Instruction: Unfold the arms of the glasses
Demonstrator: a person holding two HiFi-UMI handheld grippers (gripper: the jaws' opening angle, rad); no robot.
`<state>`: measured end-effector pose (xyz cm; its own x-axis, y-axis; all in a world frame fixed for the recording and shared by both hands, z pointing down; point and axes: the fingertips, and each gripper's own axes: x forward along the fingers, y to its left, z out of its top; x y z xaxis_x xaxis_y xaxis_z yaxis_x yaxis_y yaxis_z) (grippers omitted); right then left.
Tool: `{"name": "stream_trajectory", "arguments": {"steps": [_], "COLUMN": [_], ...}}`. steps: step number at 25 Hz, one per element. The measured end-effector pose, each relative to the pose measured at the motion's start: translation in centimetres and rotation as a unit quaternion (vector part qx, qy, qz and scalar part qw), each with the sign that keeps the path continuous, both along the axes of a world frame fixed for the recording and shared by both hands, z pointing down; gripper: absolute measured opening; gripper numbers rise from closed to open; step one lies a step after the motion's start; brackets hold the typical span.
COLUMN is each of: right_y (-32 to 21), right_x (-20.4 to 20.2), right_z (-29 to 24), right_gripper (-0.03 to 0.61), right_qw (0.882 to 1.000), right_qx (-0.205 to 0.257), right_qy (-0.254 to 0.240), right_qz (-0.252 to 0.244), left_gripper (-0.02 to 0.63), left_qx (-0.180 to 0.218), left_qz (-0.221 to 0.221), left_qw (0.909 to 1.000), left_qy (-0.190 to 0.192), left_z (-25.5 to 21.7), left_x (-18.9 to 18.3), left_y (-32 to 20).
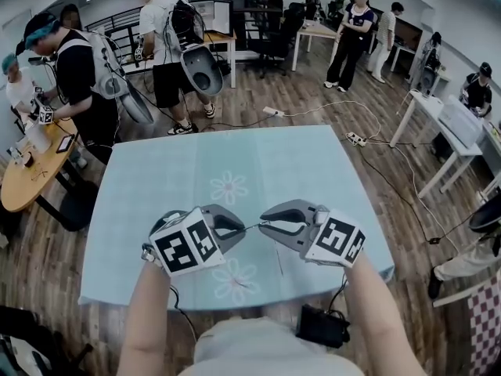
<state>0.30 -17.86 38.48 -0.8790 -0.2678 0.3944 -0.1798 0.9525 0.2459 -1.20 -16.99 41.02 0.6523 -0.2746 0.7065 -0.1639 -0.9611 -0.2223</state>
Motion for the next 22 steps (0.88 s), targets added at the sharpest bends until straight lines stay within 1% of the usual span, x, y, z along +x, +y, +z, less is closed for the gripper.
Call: {"name": "stream_trajectory", "arguments": {"steps": [4,6,9,12,15,18,21,22], "right_y": [0.8,1.0,1.2,1.2,0.8,0.0,-0.6,-0.9], "right_x": [-0.3,-0.2,-0.1,0.0,0.2,0.8,1.3,1.5], "right_z": [0.6,0.7,0.7,0.5,0.0,-0.9,-1.1,-1.2], "right_gripper": [0.064,0.047,0.016,0.012,0.009,0.009,0.009,0.009], "right_qw": [0.999,0.999,0.999,0.999,0.998,0.996,0.992,0.991], "right_qx": [0.009,0.015,0.008,-0.013,-0.044,-0.059,-0.072,-0.075], "right_qy": [0.019,0.021,0.015,0.002,-0.028,-0.066,-0.104,-0.113], "right_qz": [-0.026,-0.032,-0.042,-0.051,-0.047,-0.024,-0.006,0.004], "left_gripper": [0.018,0.018,0.02,0.02,0.021,0.026,0.106,0.116], "left_qx": [-0.015,-0.016,-0.008,0.009,0.031,0.05,0.08,0.094], "left_qz": [0.026,0.033,0.037,0.047,0.048,0.034,0.012,0.001], "left_qw": [0.9995,0.9993,0.9993,0.9989,0.9976,0.9938,0.987,0.9833], "left_qy": [-0.008,-0.01,-0.005,0.007,0.04,0.094,0.139,0.156], "left_z": [0.3,0.3,0.0,-0.4,-1.1,-2.7,-4.0,-4.6], "left_x": [-0.2,-0.1,-0.1,-0.1,-0.1,-0.2,-1.0,-1.3], "left_y": [0.6,0.6,0.5,0.3,-0.2,-0.7,-1.6,-1.9]}}
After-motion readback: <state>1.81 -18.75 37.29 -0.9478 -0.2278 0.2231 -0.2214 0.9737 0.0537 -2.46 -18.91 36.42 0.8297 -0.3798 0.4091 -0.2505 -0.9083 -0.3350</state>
